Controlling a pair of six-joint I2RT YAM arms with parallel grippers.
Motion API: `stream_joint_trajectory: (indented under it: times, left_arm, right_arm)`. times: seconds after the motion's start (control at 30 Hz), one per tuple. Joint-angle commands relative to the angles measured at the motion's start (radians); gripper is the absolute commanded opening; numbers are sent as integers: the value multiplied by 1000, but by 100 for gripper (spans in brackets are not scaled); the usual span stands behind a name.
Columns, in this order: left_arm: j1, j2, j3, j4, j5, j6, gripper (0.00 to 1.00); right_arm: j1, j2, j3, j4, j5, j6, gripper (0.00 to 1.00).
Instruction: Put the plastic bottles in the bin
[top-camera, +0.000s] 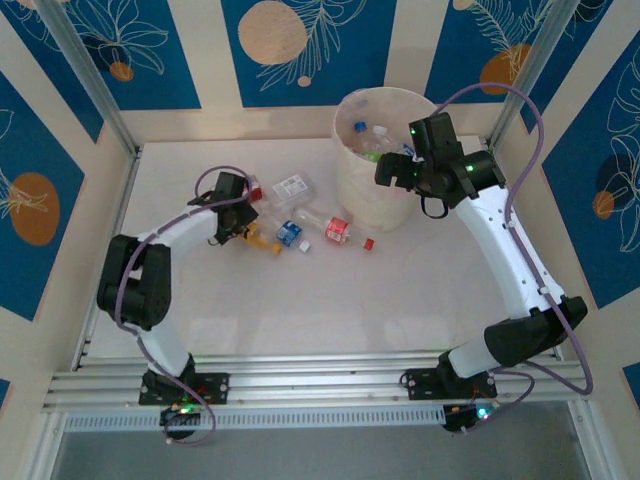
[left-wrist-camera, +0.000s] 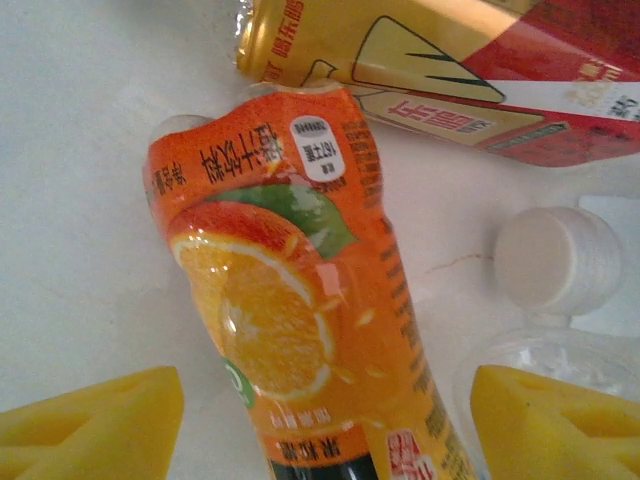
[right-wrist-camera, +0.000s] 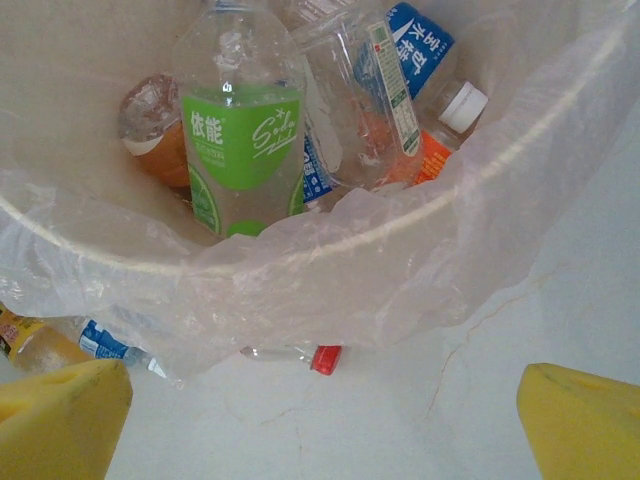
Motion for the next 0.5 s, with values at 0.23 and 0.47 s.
stream_joint_trajectory:
  times: [0.23,0.47]
  left_arm:
    - [24,77,-3,25,43,-35,74]
    - [24,81,-40,16,40,-58,74]
  right_arm:
    - [22,-20,-8,27,4,34,99]
    - [29,-15,-7,39,0,46,99]
